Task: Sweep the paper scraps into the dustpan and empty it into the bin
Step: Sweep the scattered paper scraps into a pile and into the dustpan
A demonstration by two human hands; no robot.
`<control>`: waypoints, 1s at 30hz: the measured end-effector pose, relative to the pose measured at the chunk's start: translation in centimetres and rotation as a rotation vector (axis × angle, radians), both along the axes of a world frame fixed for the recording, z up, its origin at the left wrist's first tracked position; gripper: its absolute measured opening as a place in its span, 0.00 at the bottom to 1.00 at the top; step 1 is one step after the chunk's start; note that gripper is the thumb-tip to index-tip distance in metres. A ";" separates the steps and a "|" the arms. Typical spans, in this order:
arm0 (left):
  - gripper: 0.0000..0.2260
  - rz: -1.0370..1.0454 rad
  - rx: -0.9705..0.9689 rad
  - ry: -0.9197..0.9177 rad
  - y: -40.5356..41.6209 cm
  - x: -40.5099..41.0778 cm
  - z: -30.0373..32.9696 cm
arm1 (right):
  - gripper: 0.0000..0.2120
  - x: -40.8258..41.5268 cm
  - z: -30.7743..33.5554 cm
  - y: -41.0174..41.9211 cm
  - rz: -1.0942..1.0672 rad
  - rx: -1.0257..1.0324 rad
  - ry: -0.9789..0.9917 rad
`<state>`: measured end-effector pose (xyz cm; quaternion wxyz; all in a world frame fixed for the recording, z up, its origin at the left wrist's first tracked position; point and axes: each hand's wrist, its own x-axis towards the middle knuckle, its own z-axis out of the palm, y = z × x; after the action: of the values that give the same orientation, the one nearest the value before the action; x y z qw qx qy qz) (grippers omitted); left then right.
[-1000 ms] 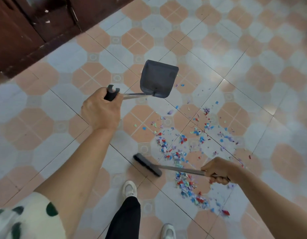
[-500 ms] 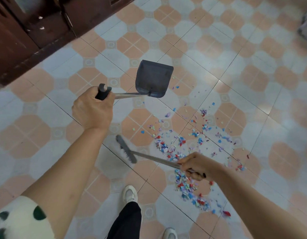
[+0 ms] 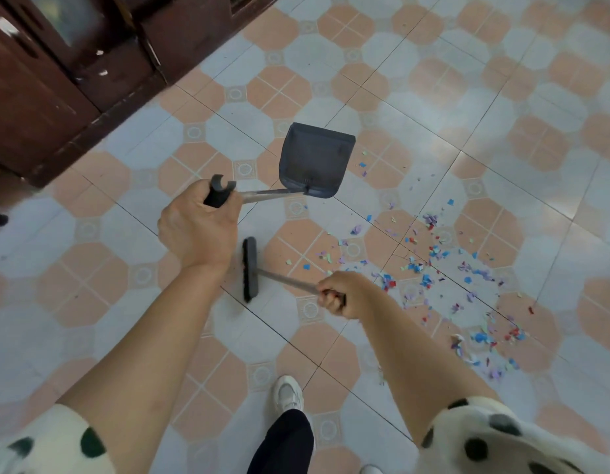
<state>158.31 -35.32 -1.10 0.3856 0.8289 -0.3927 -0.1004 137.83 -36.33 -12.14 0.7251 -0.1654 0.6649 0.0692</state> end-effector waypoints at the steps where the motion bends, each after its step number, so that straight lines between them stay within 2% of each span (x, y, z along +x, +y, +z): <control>1: 0.14 0.000 0.005 0.004 -0.1 0.0 0.1 | 0.05 -1.7 0.3 -0.3 -0.029 -0.004 0.013; 8: 0.12 -0.009 0.019 0.025 -1.4 -1.4 0.6 | 0.06 -14.2 2.3 -0.2 -0.195 -0.037 0.165; 14: 0.14 -0.063 0.003 0.035 -3.0 -3.3 1.2 | 0.08 -19.0 5.0 0.8 -0.239 -0.107 0.208; 20: 0.14 -0.076 -0.002 0.043 -5.5 -5.4 1.9 | 0.10 -16.3 5.9 0.2 -0.251 -0.156 0.116; 24: 0.12 -0.097 -0.010 0.018 -8.6 -6.4 1.8 | 0.11 -11.2 4.0 -3.6 -0.220 -0.163 0.012; 30: 0.08 -0.126 -0.012 0.003 -13.8 -7.8 0.7 | 0.06 -5.8 0.8 -11.3 -0.204 -0.072 -0.083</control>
<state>150.55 -49.16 -0.37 0.3841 0.7999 -0.4443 -0.1231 132.02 -47.59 -11.36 0.7489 -0.1254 0.6497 -0.0357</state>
